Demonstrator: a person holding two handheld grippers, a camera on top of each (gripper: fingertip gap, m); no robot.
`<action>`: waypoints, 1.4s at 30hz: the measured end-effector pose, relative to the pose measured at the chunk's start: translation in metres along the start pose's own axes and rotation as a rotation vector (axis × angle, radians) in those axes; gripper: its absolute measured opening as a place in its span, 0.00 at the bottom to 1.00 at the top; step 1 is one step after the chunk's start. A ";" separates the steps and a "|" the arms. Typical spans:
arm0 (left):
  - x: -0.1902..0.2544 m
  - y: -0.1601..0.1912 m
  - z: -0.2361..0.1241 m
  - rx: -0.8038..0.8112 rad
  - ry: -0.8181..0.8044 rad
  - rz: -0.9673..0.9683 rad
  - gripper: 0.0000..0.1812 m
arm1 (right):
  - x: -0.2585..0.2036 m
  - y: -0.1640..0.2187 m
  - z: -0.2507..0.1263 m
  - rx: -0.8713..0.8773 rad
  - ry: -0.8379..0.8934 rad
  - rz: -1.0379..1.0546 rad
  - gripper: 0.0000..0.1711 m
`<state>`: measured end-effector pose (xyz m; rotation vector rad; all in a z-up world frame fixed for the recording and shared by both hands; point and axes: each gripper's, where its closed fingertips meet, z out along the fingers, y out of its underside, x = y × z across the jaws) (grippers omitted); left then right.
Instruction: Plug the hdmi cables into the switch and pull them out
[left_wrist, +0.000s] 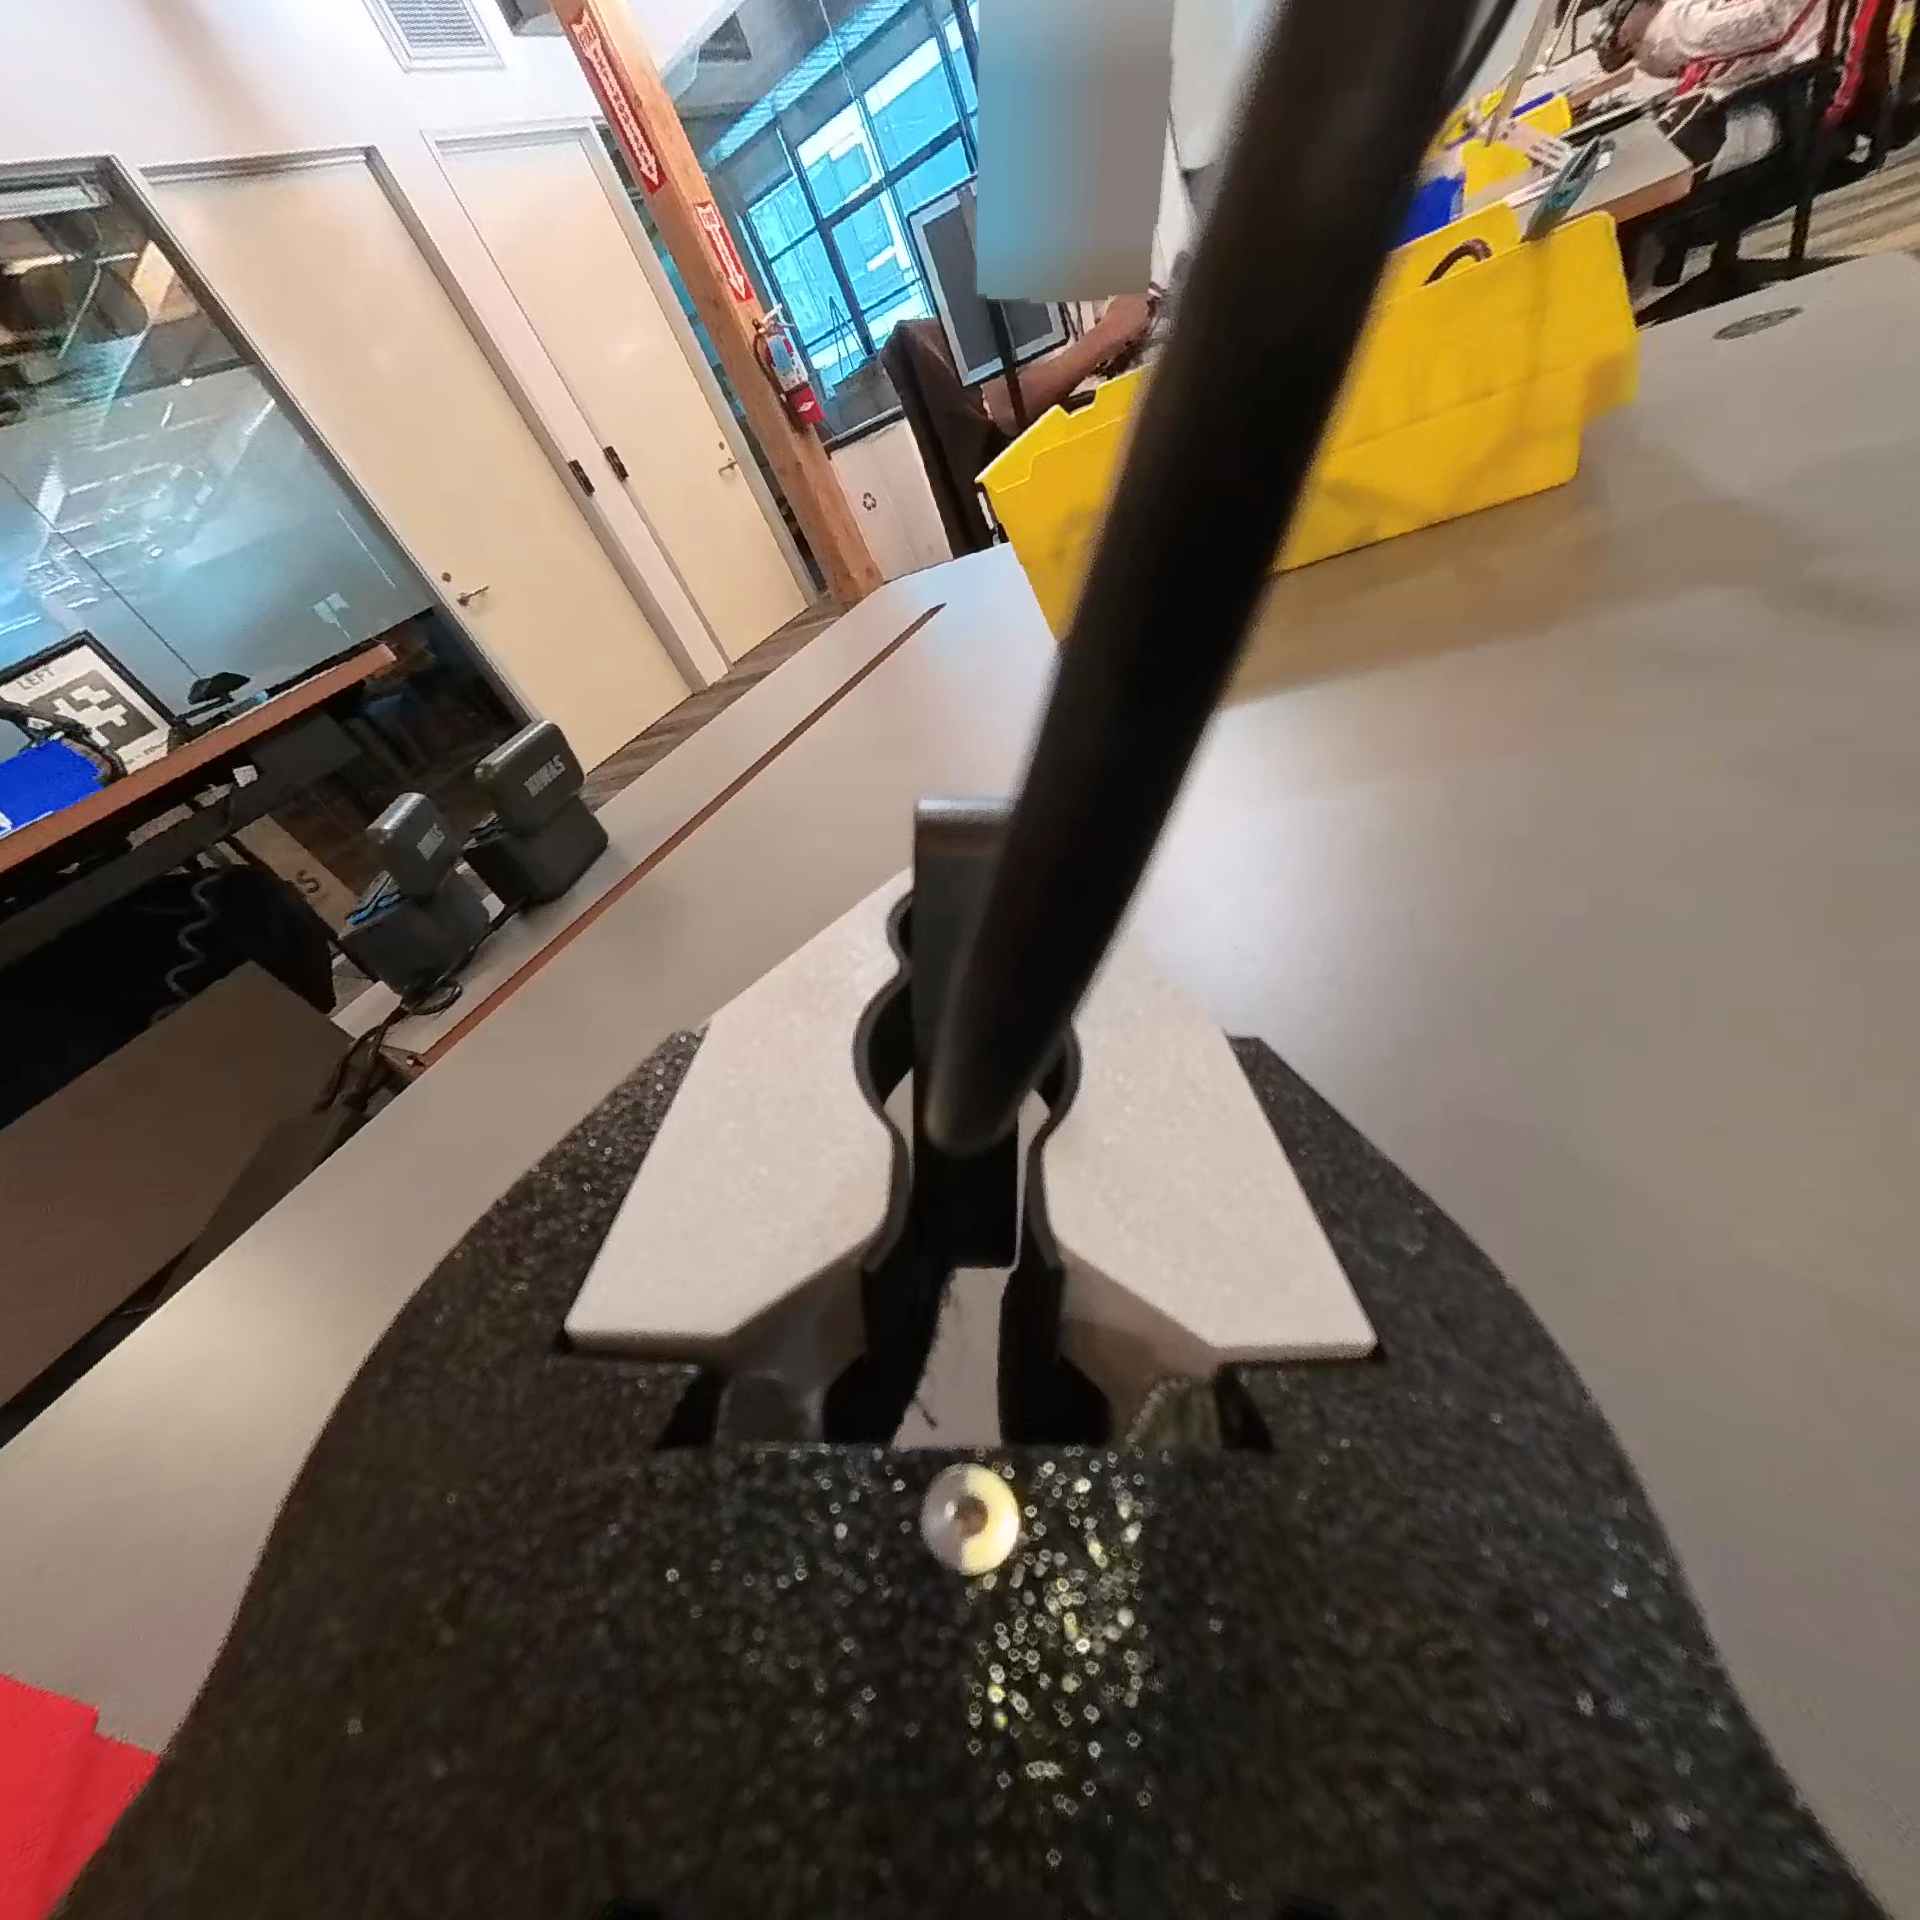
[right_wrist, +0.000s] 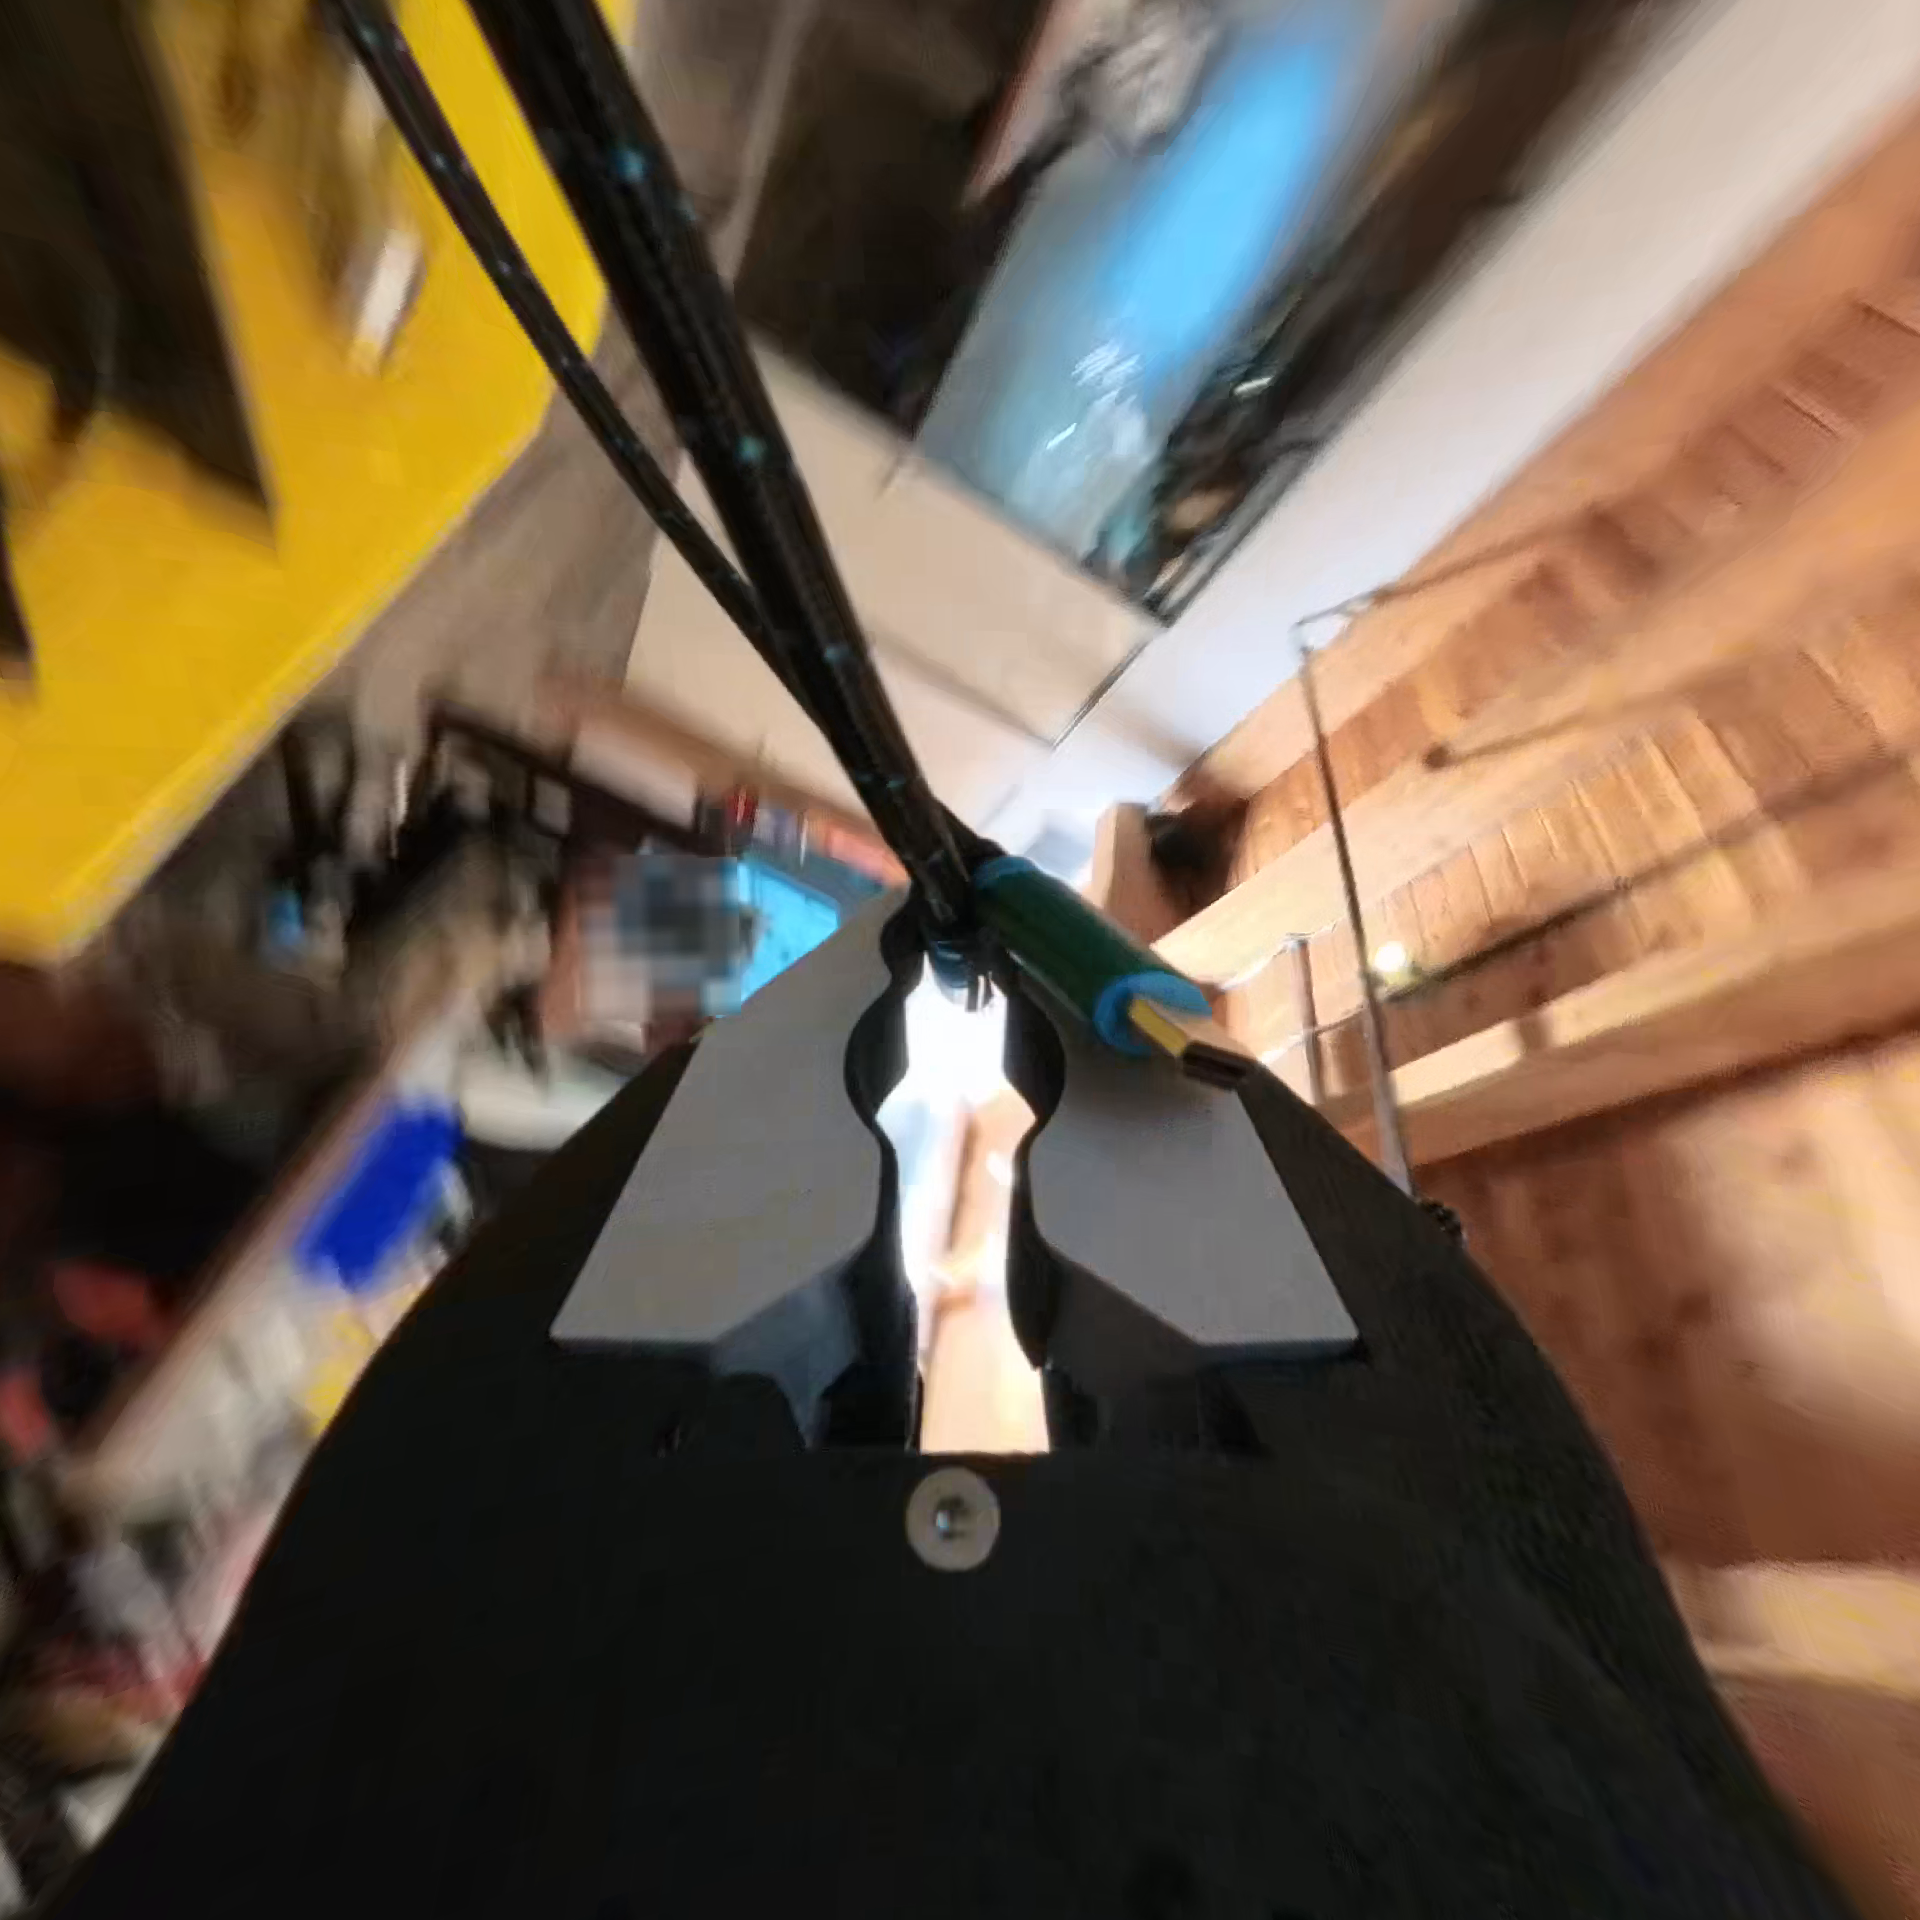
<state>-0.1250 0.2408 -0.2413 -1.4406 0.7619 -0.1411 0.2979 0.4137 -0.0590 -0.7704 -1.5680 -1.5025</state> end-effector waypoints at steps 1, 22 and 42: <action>0.001 0.000 0.000 -0.001 0.002 0.004 0.06 | -0.012 0.018 0.010 -0.071 -0.077 -0.180 0.06; 0.012 0.005 0.003 -0.035 0.045 0.067 0.06 | -0.188 -0.086 0.070 0.059 -1.085 0.310 0.17; 0.007 0.022 0.009 -0.155 -0.022 0.179 0.07 | 0.050 -0.258 -0.100 0.710 -0.457 0.722 0.33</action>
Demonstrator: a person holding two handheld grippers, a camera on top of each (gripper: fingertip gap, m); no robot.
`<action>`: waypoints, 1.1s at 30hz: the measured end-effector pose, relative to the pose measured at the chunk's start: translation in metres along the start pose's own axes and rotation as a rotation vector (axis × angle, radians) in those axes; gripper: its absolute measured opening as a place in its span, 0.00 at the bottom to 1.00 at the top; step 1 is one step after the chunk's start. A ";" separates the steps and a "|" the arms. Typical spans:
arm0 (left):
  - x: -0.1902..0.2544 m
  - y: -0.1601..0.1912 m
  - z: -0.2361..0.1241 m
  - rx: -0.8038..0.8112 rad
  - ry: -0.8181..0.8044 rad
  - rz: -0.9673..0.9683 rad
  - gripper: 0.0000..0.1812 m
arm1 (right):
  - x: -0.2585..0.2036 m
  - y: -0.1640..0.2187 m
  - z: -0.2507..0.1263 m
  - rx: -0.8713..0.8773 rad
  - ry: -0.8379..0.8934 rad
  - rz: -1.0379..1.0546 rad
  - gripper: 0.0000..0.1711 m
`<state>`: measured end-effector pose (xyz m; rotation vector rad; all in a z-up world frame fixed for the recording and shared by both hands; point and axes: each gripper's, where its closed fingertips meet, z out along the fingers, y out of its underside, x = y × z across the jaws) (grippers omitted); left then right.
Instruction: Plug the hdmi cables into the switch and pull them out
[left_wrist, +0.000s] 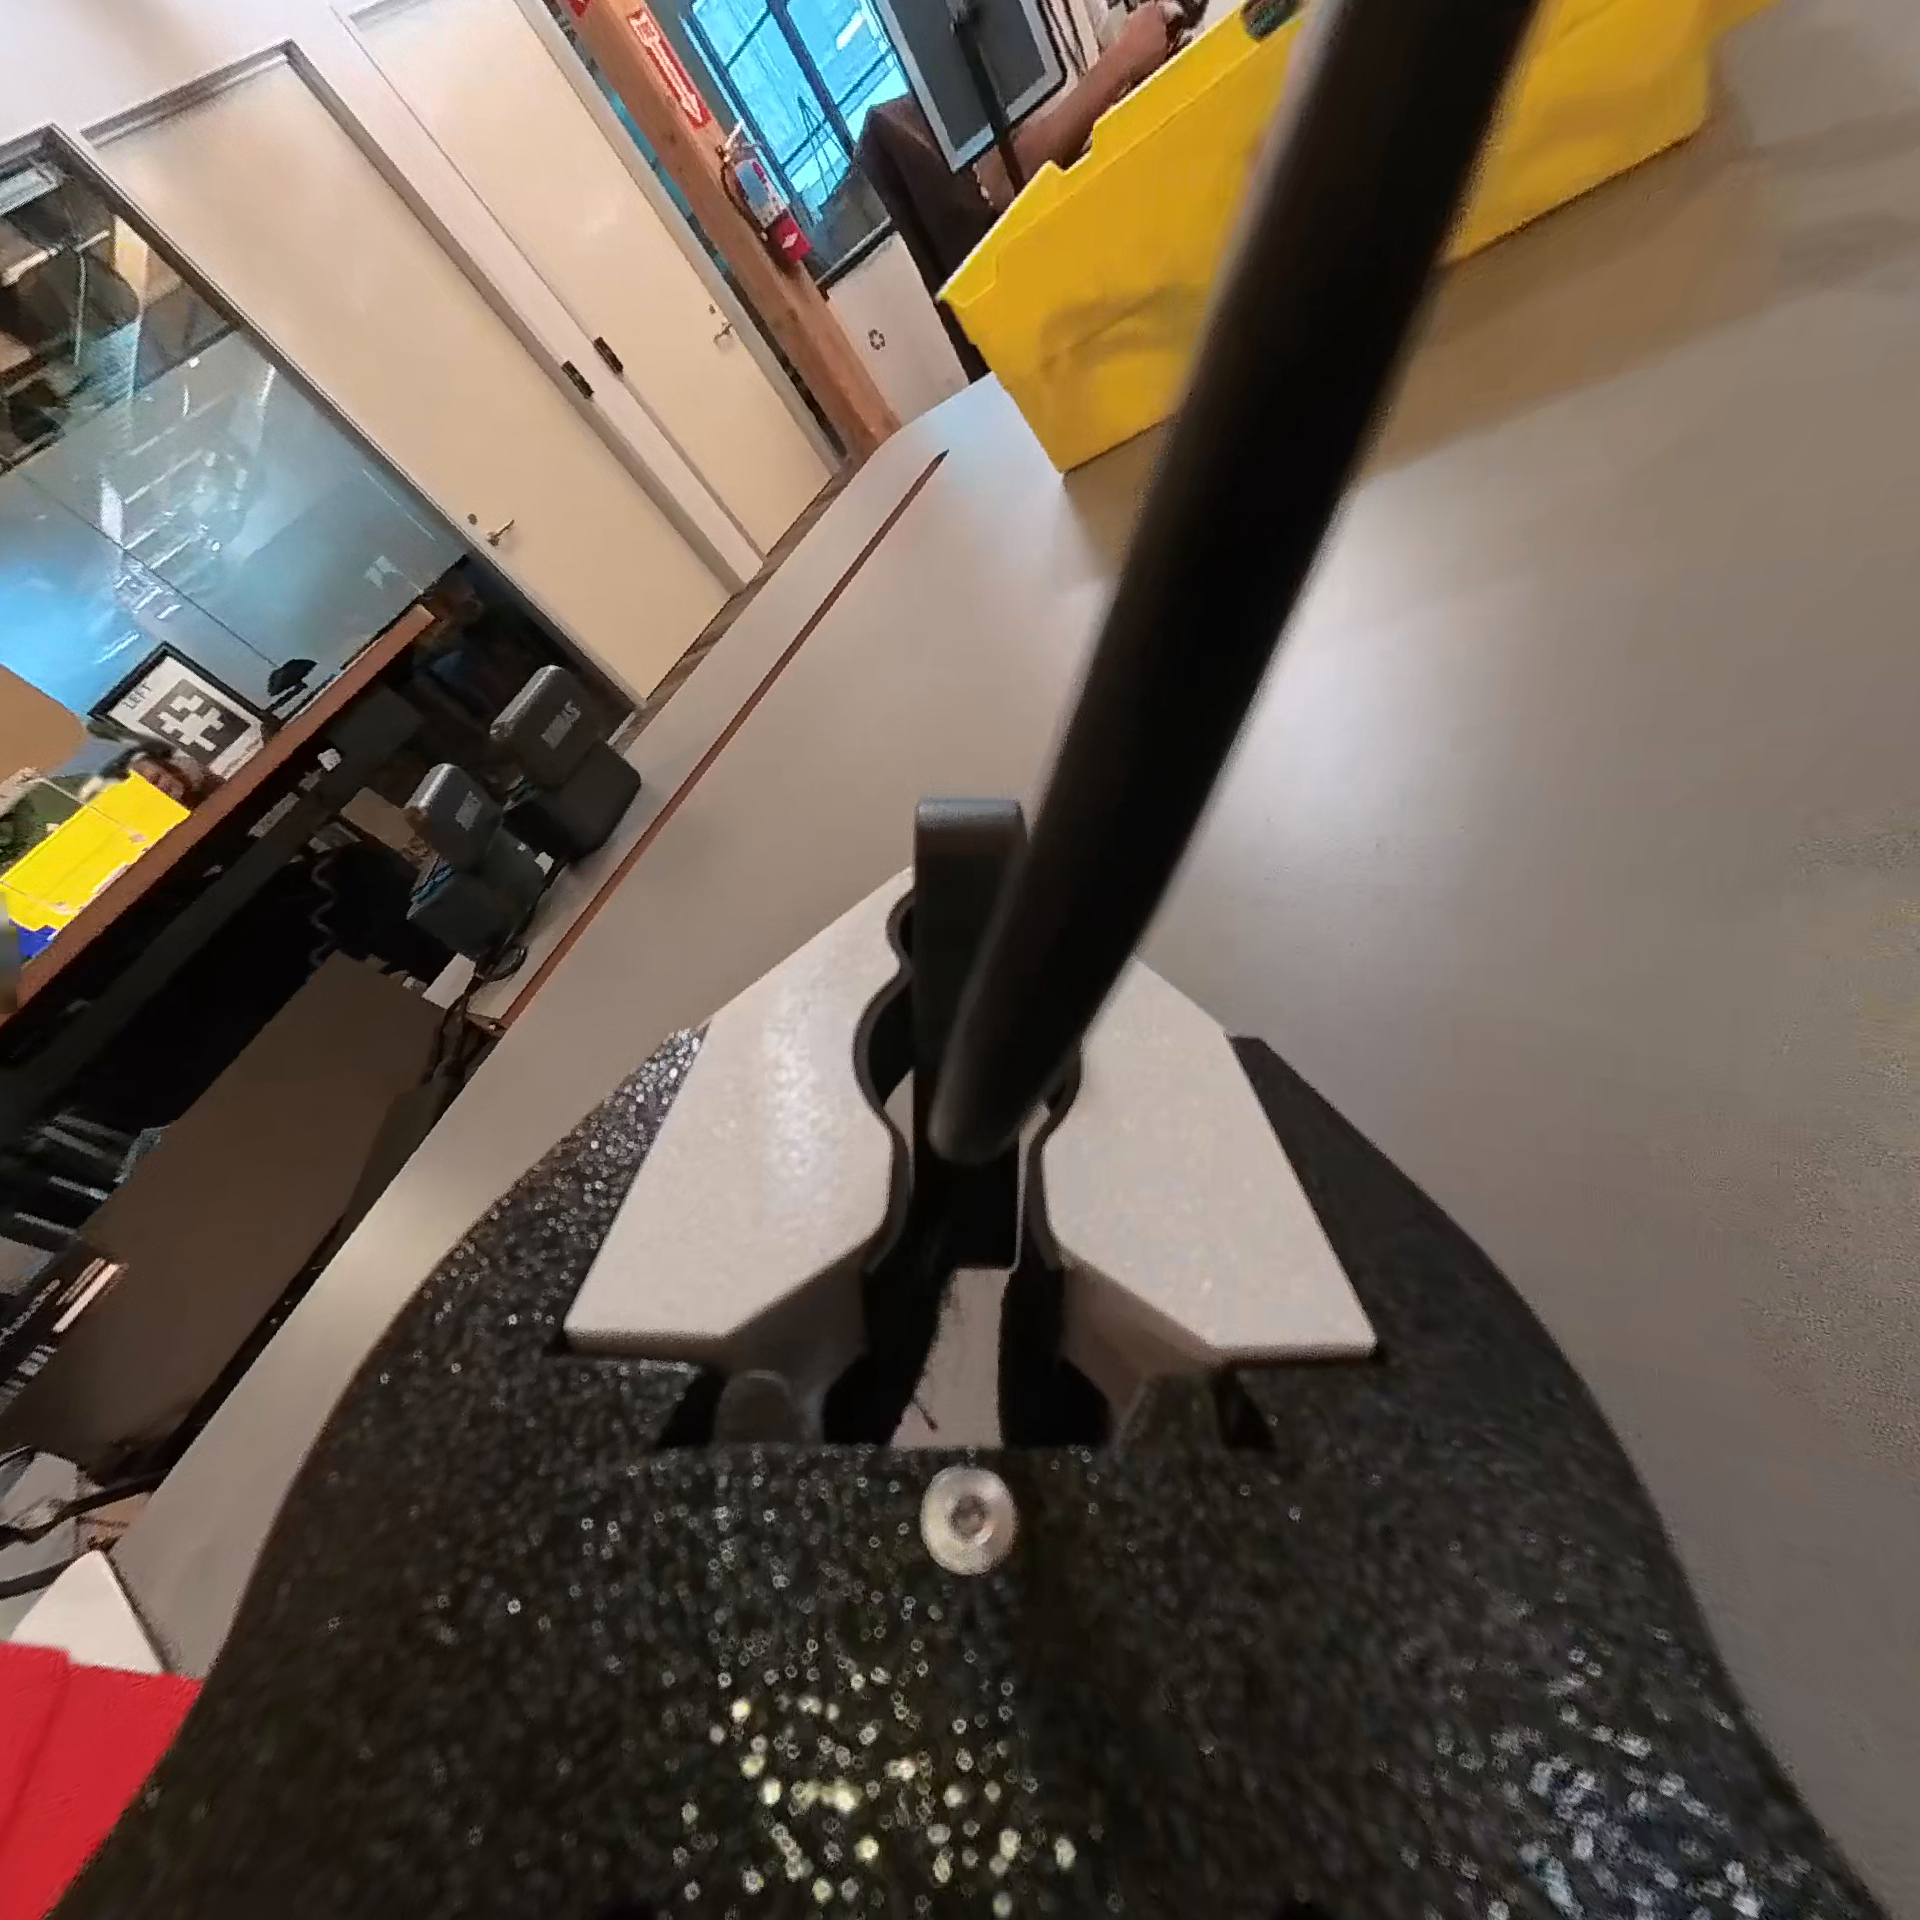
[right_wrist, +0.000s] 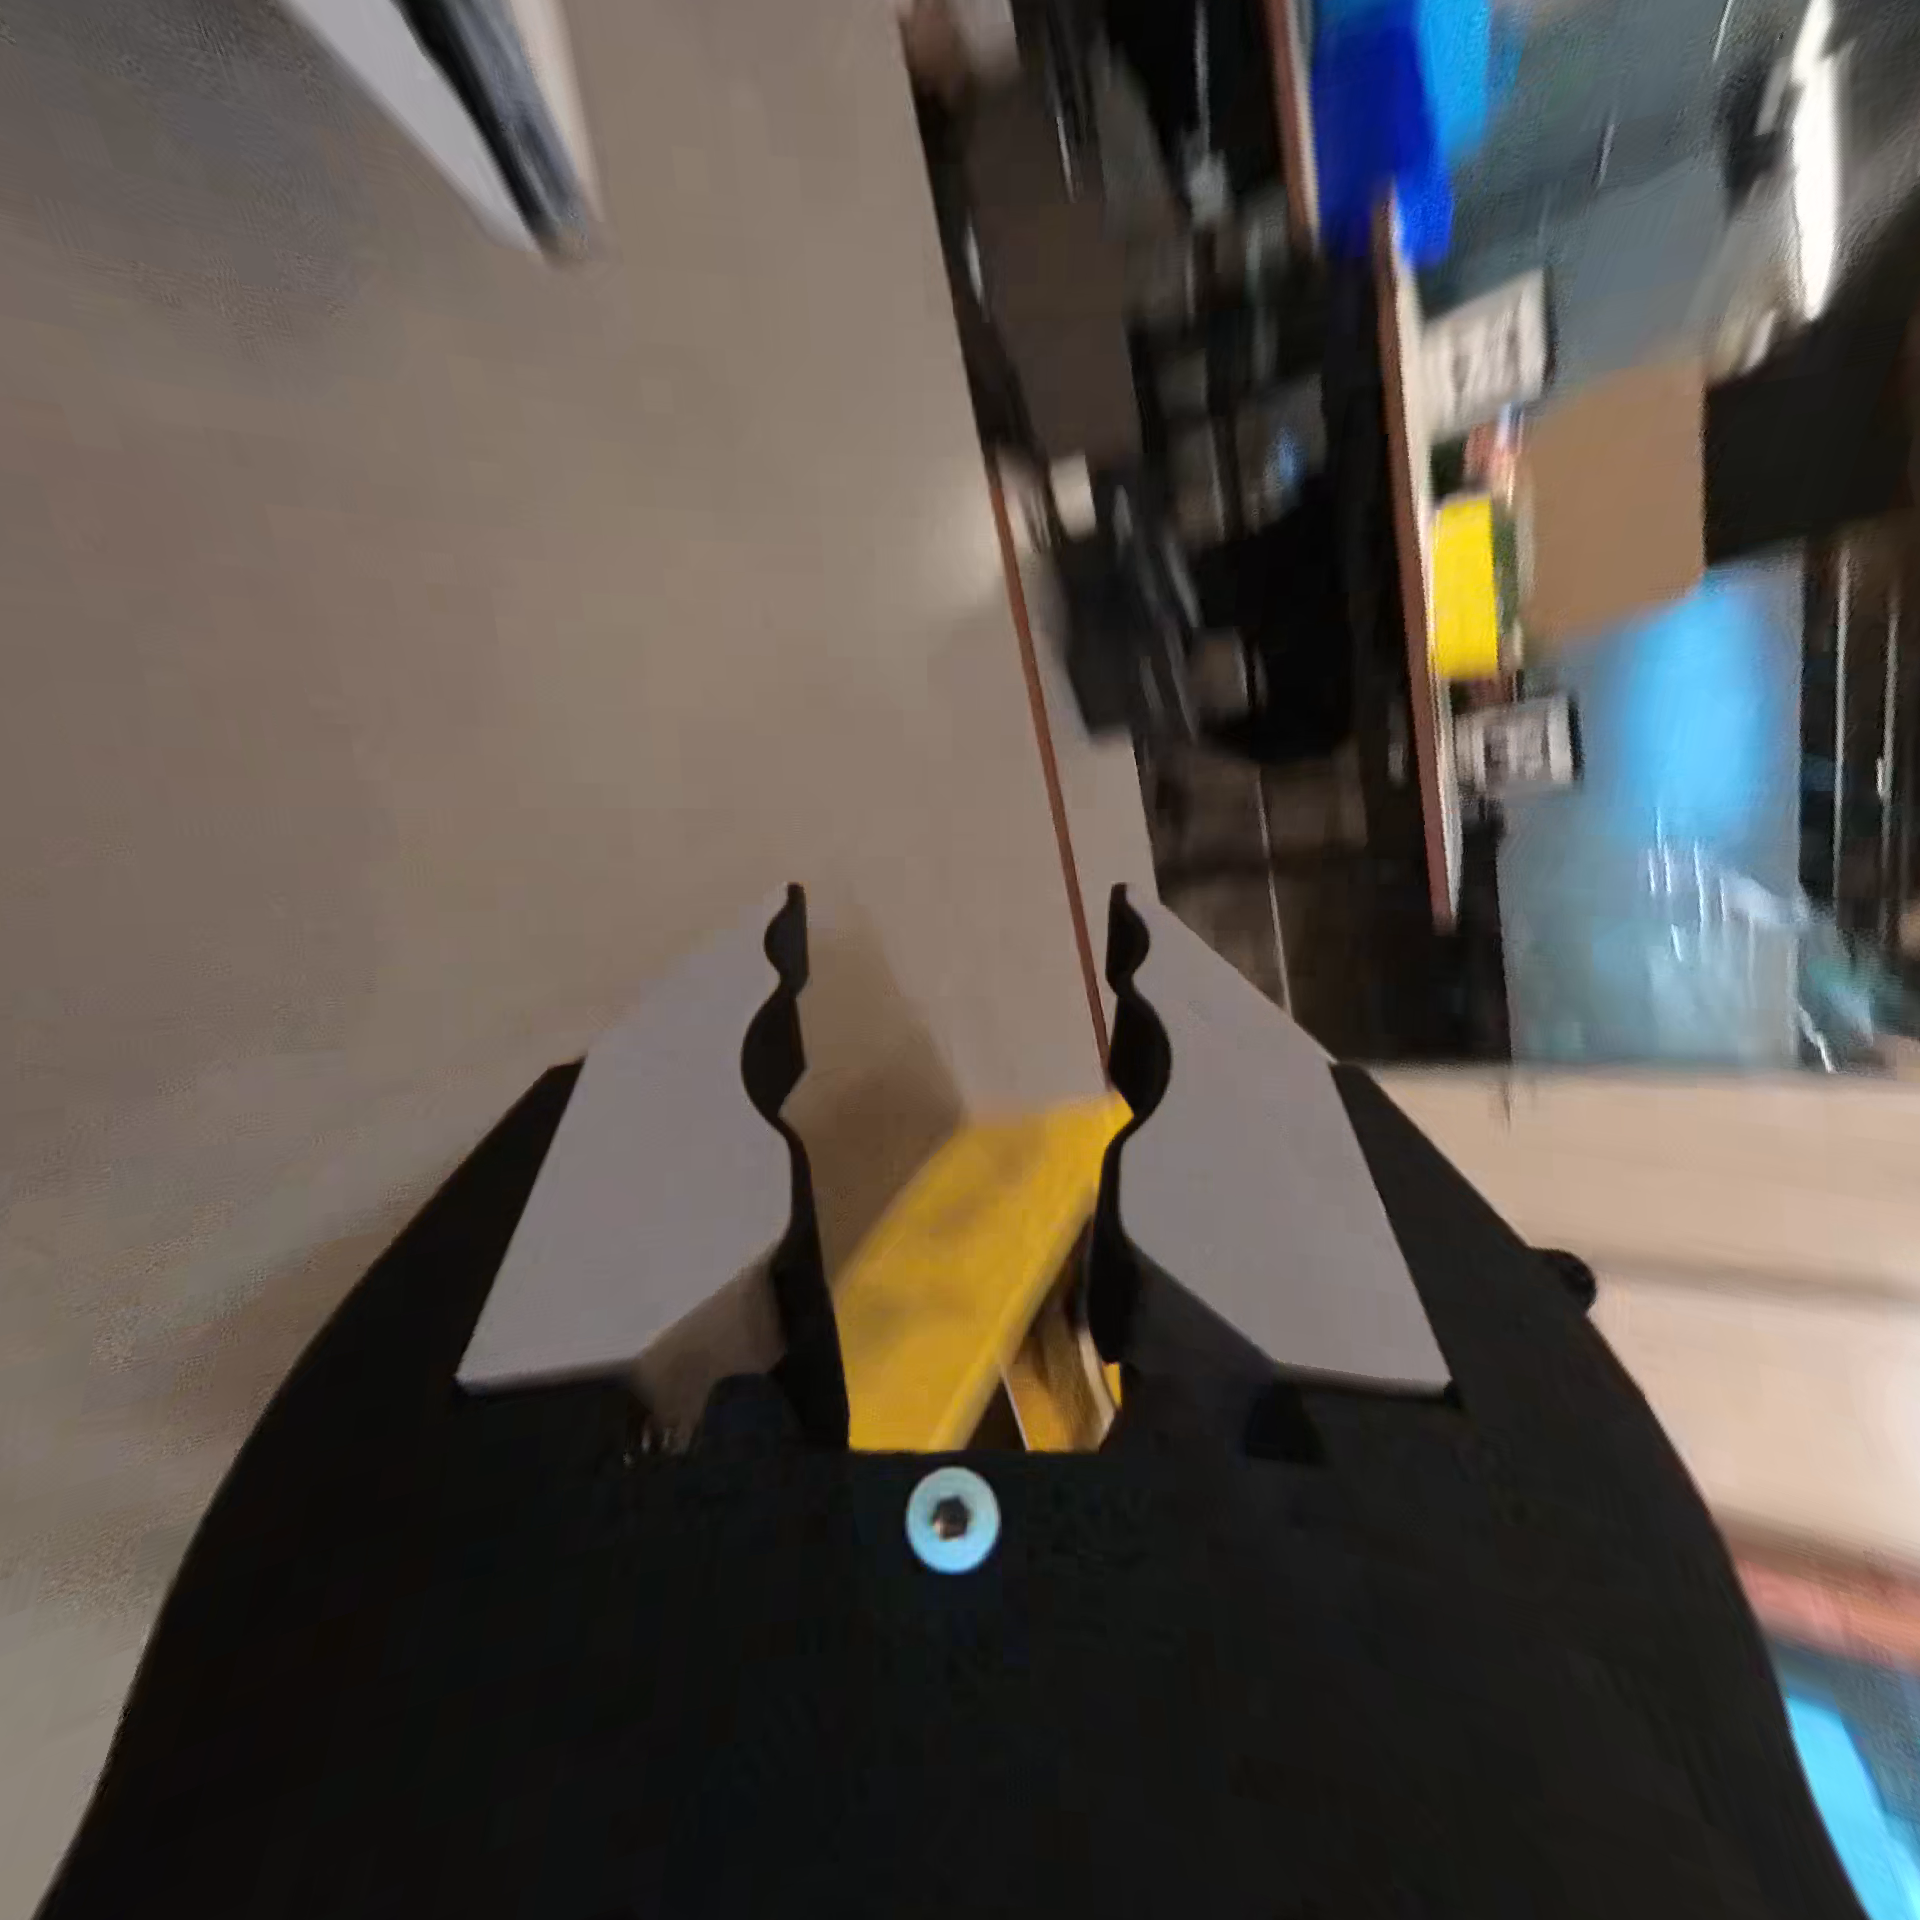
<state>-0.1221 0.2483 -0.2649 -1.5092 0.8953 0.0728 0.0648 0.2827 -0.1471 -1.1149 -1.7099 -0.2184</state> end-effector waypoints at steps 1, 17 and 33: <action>0.000 0.001 0.000 -0.005 -0.001 0.006 0.06 | -0.018 -0.034 0.000 0.117 -0.030 -0.008 0.33; 0.010 0.002 0.002 -0.019 0.042 0.034 0.07 | -0.083 -0.162 0.010 0.570 -0.042 -0.251 0.03; -0.010 -0.017 -0.002 0.112 -0.015 -0.145 0.55 | 0.144 -0.021 -0.075 0.211 0.614 0.008 0.02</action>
